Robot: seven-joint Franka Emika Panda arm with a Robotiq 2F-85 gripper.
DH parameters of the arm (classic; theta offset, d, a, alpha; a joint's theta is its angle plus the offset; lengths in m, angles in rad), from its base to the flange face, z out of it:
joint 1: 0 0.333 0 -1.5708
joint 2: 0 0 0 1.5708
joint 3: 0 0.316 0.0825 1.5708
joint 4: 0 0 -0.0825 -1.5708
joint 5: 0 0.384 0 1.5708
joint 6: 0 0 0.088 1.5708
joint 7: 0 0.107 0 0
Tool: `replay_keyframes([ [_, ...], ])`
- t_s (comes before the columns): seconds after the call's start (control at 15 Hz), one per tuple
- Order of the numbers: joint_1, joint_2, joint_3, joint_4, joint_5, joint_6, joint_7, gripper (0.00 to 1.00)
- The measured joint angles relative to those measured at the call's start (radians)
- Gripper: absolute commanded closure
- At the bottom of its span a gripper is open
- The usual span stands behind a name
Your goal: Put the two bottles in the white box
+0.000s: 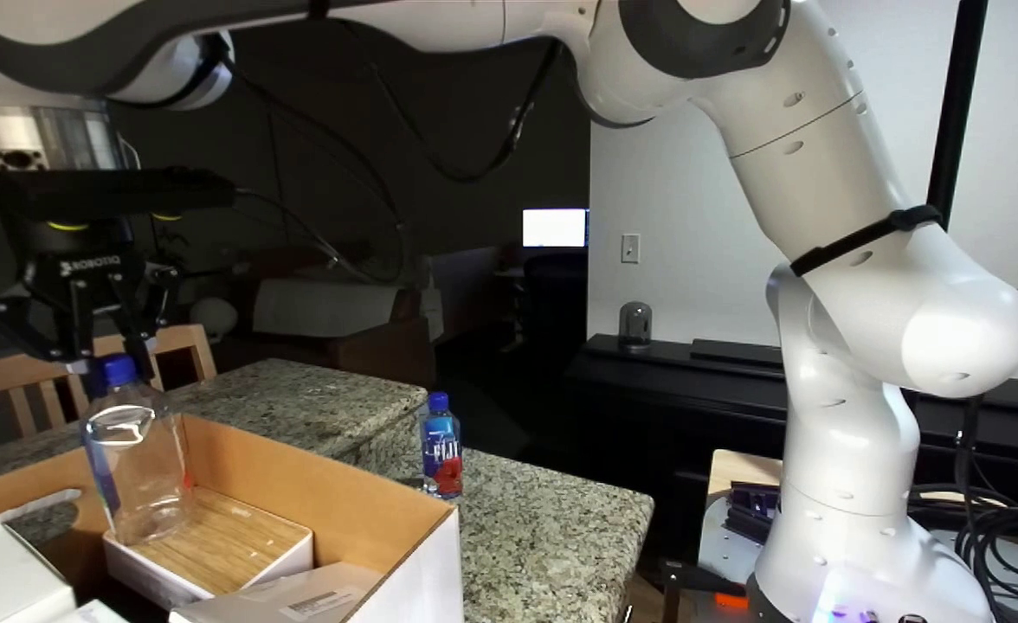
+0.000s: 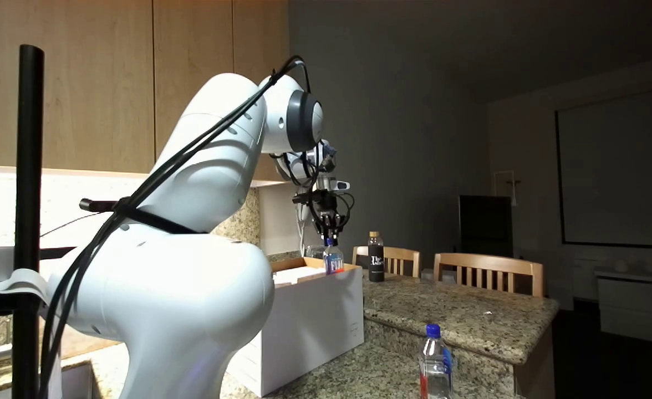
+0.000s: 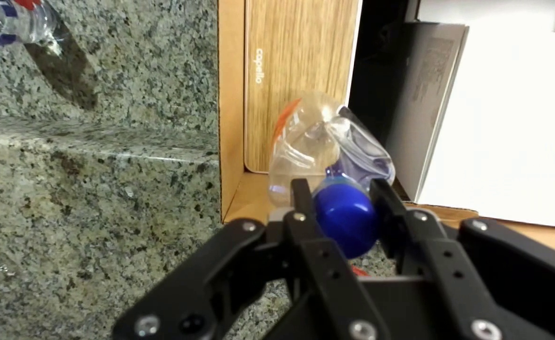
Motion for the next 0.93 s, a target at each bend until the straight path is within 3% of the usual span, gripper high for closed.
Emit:
replay_keyframes([
  [0.13, 0.009, 0.033, -0.014, 0.038, 0.0, -0.018, 0.0, 0.85],
  [0.2, 0.014, 0.043, -0.022, 0.057, 0.002, -0.035, 0.0, 0.72],
  [0.27, 0.018, 0.054, -0.027, 0.076, 0.003, -0.053, 0.0, 0.41],
  [0.4, 0.025, 0.073, -0.038, 0.111, 0.004, -0.084, 0.0, 0.34],
  [0.73, 0.025, 0.113, -0.052, 0.153, 0.005, -0.12, 0.0, 0.03],
  [0.93, 0.023, 0.113, -0.064, 0.167, 0.004, -0.119, 0.001, 0.0],
])
